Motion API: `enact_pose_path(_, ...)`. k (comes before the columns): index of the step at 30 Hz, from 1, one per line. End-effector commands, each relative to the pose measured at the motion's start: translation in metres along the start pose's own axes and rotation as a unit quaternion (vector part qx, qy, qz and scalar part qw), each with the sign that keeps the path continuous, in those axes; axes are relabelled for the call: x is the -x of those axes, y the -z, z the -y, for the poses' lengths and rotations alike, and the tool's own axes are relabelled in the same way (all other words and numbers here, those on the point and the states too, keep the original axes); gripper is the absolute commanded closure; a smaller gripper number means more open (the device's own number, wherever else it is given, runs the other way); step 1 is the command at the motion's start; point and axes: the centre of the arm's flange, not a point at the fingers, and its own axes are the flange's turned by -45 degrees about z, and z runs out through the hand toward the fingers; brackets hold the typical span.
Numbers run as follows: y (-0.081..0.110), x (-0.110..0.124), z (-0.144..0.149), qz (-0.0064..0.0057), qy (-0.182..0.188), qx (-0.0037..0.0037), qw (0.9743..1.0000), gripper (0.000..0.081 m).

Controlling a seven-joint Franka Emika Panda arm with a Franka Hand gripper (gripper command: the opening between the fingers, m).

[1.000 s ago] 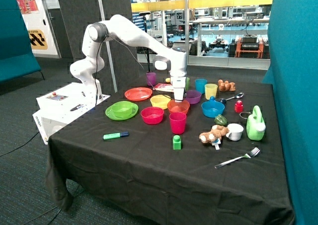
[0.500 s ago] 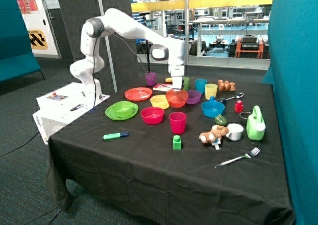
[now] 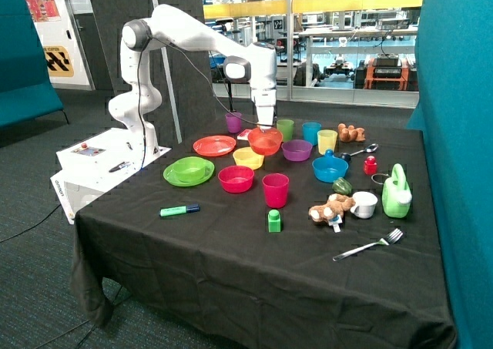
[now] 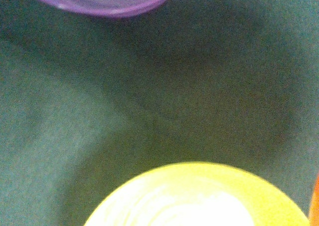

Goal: Place the bowls on the appropriate plate

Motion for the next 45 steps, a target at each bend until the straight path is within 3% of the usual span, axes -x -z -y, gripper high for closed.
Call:
enact_pose_path(1,0.022,0.034,0.009,-0.0022,0.012,-0.00217,0.9999,0.0808)
enact_pose_path(13,0.032,0.079,0.037,-0.0023,0.045,-0.00209,0.9990,0.0808)
enact_pose_path(26,0.023,0.113,0.079,-0.0024,0.083,-0.00200,0.9965,0.0808)
enact_pose_path(33,0.018,0.129,0.117,-0.0024,0.130,-0.00189,0.9916,0.0808)
enact_pose_path(37,0.016,0.136,0.135,-0.0025,0.158,-0.00182,0.9875,0.0808)
enact_pose_path(42,0.015,0.139,0.147,-0.0025,0.173,-0.00178,0.9849,0.0808)
enact_pose_path(45,0.015,0.140,0.155,-0.0026,0.191,-0.00174,0.9815,0.0808)
